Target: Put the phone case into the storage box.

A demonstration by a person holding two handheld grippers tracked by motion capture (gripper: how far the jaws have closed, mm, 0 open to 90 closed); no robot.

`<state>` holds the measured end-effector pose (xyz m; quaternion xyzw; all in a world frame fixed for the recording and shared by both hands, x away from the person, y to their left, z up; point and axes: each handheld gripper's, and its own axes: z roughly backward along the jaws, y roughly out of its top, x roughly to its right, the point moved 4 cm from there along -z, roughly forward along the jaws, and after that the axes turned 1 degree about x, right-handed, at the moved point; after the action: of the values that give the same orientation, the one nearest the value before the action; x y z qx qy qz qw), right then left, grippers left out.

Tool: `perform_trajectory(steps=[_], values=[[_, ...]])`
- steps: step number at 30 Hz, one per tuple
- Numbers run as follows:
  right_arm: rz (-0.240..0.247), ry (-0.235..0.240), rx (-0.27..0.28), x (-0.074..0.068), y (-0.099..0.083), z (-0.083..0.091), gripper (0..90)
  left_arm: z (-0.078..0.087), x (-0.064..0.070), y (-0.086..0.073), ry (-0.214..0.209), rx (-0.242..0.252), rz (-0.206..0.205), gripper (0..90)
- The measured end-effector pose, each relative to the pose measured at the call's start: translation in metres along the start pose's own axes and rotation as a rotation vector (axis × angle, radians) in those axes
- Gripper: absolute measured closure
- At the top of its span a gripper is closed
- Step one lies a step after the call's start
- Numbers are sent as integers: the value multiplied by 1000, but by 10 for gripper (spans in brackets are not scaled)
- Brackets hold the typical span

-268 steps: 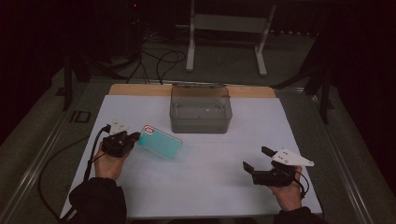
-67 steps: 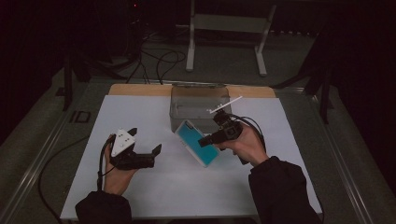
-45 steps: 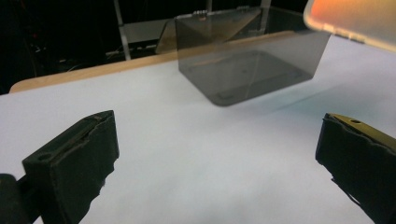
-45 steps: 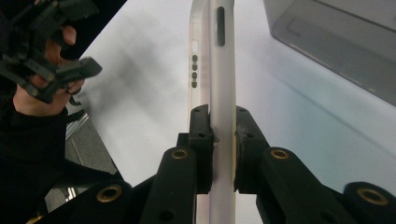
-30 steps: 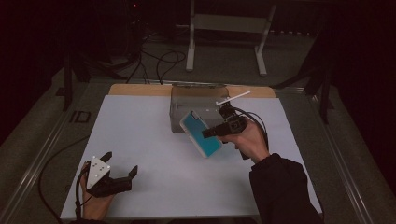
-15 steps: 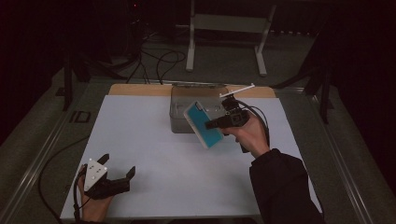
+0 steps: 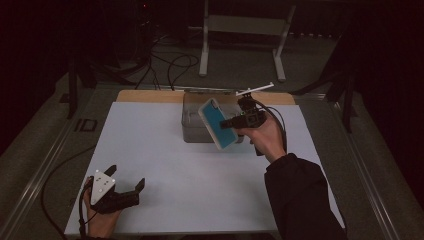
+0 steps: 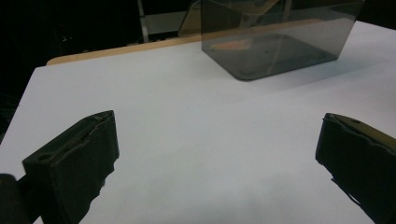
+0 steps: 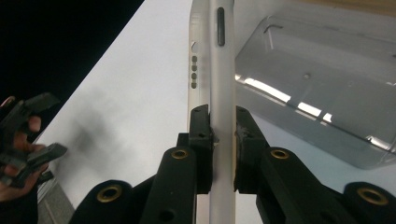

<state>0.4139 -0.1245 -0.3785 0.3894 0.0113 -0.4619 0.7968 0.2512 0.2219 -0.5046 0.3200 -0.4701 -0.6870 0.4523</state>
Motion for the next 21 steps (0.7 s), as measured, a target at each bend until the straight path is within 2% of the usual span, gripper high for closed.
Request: perform_trajectory(steps=[11, 21], values=[[-21, -49, 29, 7, 16, 3, 812, -1, 0, 0, 2, 1, 1, 5], [-46, -103, 40, 18, 25, -2, 812, 0, 0, 0, 4, -1, 2, 6]])
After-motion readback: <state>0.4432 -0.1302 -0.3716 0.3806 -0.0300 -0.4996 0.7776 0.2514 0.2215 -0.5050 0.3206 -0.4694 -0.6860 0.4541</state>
